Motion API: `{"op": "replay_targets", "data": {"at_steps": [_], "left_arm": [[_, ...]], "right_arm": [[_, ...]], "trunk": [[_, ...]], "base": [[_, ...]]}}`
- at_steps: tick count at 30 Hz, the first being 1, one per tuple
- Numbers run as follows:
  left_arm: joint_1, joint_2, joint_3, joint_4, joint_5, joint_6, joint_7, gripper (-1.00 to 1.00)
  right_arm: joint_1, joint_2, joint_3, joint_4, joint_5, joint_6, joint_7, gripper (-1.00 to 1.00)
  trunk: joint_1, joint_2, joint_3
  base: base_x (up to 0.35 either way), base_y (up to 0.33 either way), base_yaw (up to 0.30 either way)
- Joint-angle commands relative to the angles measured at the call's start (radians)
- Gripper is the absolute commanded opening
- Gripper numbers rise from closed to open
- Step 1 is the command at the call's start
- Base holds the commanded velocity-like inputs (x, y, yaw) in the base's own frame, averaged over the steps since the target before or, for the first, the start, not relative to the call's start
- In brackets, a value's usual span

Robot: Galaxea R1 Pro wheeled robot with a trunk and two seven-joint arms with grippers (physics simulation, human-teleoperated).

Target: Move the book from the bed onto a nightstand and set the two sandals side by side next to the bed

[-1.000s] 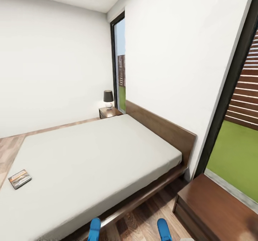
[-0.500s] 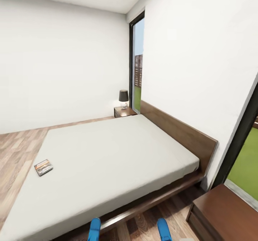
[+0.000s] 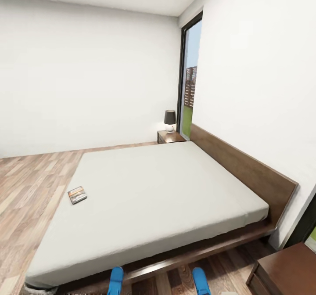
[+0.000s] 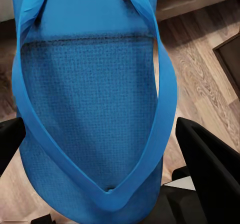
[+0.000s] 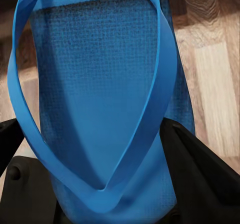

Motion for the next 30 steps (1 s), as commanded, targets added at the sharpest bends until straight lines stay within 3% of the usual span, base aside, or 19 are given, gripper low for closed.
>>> {"op": "replay_targets", "data": {"at_steps": [1, 30], "left_arm": [[-0.001, 0.0, 0.009, 0.001, -0.008, -0.003, -0.003, -1.0], [-0.001, 0.0, 0.009, 0.001, -0.008, -0.003, -0.004, -1.0]], "right_arm": [[-0.001, 0.0, 0.008, 0.003, -0.011, -0.002, 0.005, -1.0], [-0.001, 0.0, 0.007, 0.002, -0.013, -0.002, 0.006, -1.0]], "trunk": [[0.0, -0.001, 0.0], [0.0, -0.001, 0.0]], "base": [[0.0, 0.0, 0.294], [-0.002, 0.0, 0.293]]}}
